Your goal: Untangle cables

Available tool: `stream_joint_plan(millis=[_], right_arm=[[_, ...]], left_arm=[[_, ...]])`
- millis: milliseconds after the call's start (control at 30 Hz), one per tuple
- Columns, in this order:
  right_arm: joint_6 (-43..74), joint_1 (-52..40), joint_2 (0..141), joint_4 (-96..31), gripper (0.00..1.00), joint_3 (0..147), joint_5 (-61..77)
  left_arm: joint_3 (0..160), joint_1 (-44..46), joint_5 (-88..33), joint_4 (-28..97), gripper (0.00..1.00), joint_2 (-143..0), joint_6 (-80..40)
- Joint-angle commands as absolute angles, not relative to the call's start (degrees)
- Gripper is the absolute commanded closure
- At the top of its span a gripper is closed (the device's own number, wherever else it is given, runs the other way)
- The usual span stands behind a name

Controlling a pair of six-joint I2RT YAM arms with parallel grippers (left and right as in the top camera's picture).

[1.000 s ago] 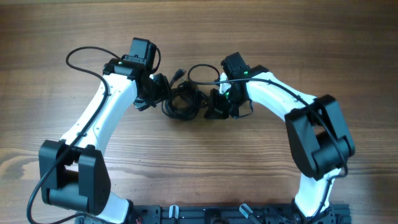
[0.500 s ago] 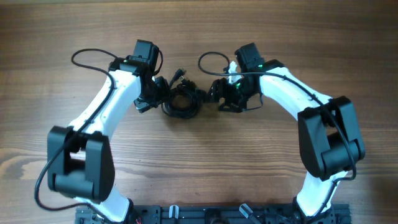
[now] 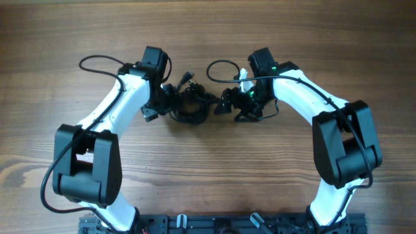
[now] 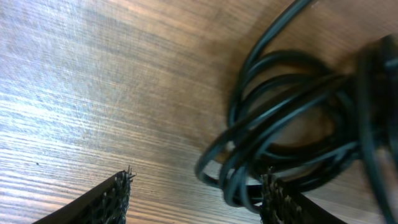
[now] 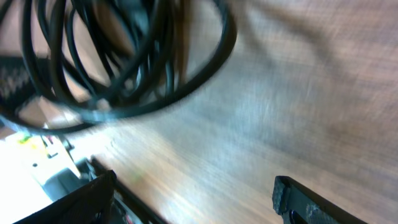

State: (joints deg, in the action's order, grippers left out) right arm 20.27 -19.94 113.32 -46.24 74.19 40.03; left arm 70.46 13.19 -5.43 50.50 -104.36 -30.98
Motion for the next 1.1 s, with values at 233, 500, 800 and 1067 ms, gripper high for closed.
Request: stream_joint_plan(millis=[233,500,800,1067], right_arm=[[10.55,-20.01,107.81,-49.74,0.27,76.82,42.54],[9.87,-20.01,100.99,-43.09,0.20,77.03,42.54],[9.06,-20.32,100.82,-36.86,0.19,76.75,42.48],[9.04,-25.52,100.92,-36.23,0.15,76.38,34.48]], left_arm=[[62.39,13.67,-5.74,40.12,0.42,-104.92,-31.81],[61.82,13.67,-5.69,36.86,0.53,-104.92,-31.79],[61.82,13.67,-5.69,34.44,0.65,-104.92,-31.79],[61.82,13.67,-5.69,34.02,0.73,-104.92,-31.79]])
